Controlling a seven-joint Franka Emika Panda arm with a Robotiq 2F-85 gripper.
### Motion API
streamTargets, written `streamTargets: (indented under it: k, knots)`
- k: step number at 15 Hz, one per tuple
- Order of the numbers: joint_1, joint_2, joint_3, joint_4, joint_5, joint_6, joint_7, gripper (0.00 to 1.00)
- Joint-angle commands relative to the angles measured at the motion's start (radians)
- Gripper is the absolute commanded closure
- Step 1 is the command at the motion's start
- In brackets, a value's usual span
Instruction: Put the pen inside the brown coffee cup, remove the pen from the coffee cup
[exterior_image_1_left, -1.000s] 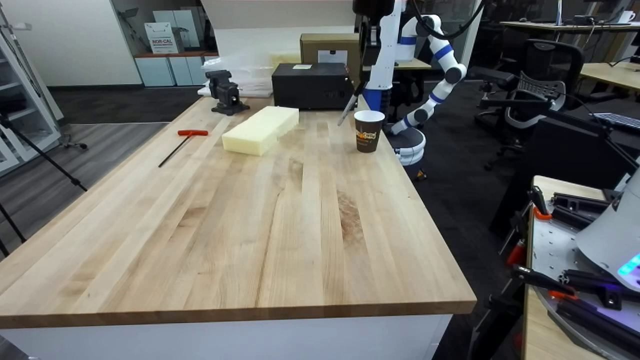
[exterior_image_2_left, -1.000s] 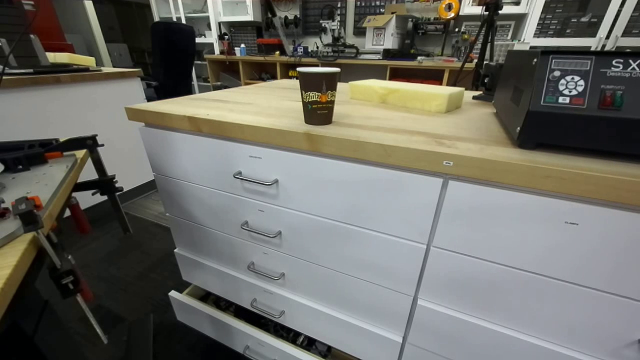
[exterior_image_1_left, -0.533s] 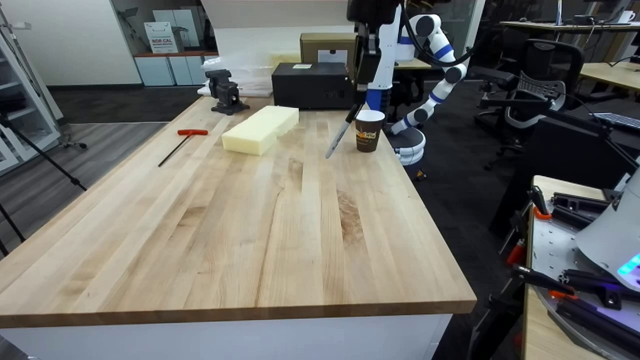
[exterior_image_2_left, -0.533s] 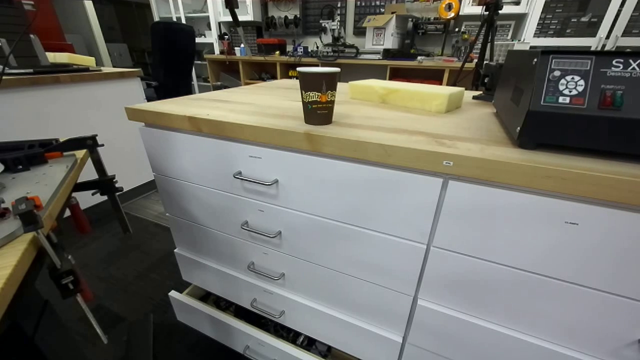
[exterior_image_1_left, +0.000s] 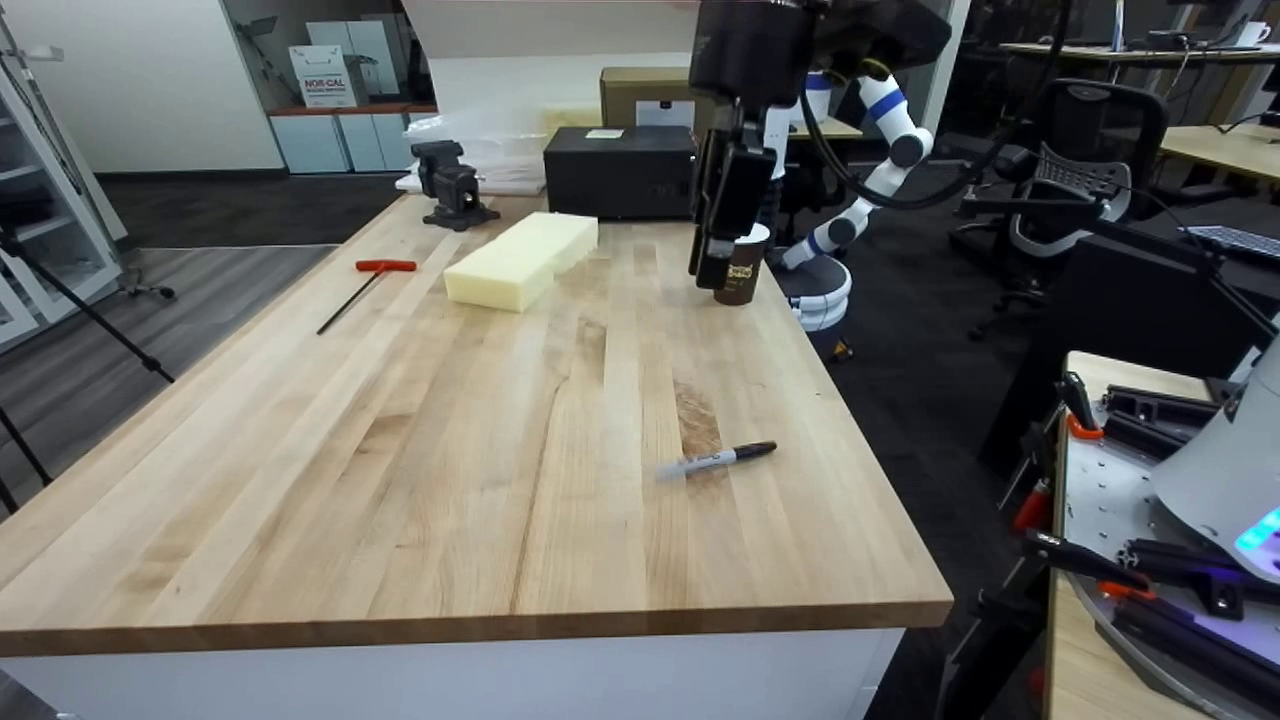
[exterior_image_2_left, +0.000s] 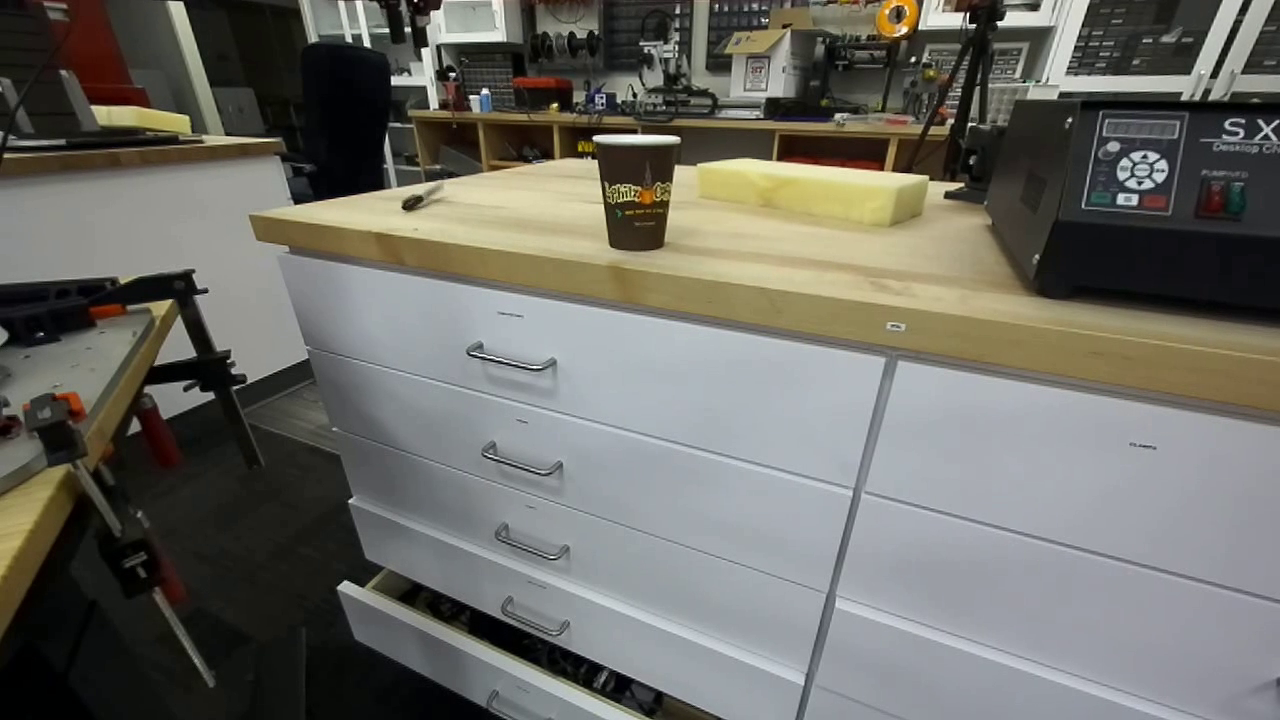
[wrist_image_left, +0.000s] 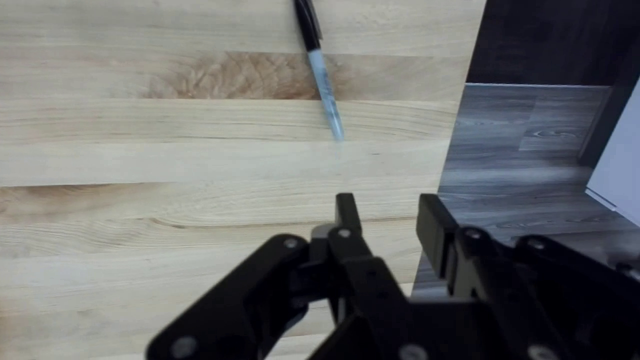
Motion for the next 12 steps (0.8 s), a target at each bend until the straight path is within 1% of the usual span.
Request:
streamTargets:
  k: [1,3,6,7,9,10,12]
  knots:
    - [0.025,-0.074,0.001,-0.062,0.076,0.043,-0.054,0.32]
    - [0.034,-0.107,-0.001,-0.077,0.088,0.047,-0.065,0.19]
    - [0.045,-0.170,-0.008,-0.097,0.092,0.041,-0.076,0.02]
    - [0.038,-0.086,-0.005,-0.038,0.060,0.023,-0.045,0.19]
    - [0.042,-0.121,-0.009,-0.051,0.059,0.024,-0.046,0.05]
    - [0.044,-0.133,-0.010,-0.057,0.058,0.024,-0.046,0.02]
    - [0.045,-0.138,-0.011,-0.064,0.059,0.024,-0.046,0.02]
